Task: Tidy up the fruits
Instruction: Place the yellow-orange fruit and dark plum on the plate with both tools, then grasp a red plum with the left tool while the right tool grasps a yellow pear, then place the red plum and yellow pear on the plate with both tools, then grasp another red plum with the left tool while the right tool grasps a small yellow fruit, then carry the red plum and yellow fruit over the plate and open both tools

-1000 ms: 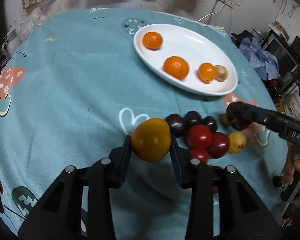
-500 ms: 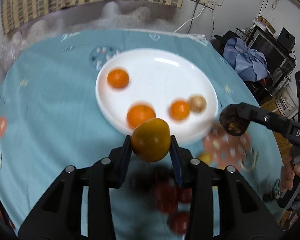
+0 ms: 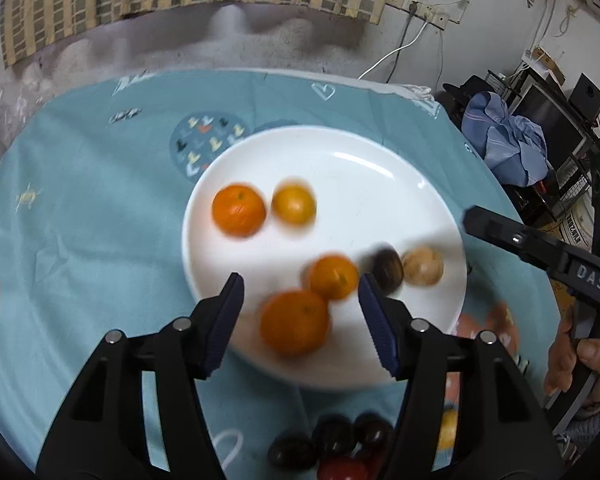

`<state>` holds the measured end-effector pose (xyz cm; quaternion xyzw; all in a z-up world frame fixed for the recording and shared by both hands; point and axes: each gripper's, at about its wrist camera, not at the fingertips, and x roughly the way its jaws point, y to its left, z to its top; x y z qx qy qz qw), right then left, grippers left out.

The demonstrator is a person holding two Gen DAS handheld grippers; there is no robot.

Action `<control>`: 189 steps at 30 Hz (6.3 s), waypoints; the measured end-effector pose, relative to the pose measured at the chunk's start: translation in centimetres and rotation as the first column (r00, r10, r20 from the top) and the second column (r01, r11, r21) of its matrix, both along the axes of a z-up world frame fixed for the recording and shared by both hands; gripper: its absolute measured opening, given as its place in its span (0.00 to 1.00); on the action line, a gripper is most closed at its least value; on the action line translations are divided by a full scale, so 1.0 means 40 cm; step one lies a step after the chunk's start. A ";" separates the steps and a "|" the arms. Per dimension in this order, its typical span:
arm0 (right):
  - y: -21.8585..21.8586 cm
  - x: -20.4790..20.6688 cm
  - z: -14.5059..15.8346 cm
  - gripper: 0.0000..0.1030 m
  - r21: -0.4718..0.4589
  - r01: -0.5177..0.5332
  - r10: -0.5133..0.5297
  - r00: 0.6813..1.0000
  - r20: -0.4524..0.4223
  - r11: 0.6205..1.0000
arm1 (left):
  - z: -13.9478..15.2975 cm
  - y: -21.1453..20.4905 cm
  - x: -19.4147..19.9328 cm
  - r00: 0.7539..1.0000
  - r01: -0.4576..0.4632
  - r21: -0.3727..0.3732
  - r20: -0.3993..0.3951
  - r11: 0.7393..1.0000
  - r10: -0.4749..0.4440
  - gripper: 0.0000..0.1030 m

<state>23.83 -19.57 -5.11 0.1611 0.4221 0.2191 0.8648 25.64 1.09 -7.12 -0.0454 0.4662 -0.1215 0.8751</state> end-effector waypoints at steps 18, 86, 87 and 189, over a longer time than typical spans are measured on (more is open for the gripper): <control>-0.048 -0.368 -0.067 0.59 -0.052 0.046 -0.053 0.988 -0.147 0.998 | -0.101 0.060 -0.398 0.987 -0.029 0.072 -0.155 0.997 0.040 0.70; -0.017 -0.282 -0.026 0.35 -0.089 -0.058 0.052 0.996 -0.072 0.994 | -0.009 -0.034 -0.261 0.995 0.086 -0.016 -0.044 0.996 -0.087 0.40; -0.013 -0.245 -0.010 0.35 -0.093 -0.053 0.049 0.998 -0.049 0.994 | 0.002 -0.042 -0.238 0.996 0.088 -0.018 -0.033 0.996 -0.089 0.40; 0.144 -0.428 -0.134 0.27 -0.151 -0.255 0.227 0.958 -0.176 0.955 | -0.115 0.090 -0.445 0.987 0.043 -0.026 -0.151 0.999 -0.047 0.29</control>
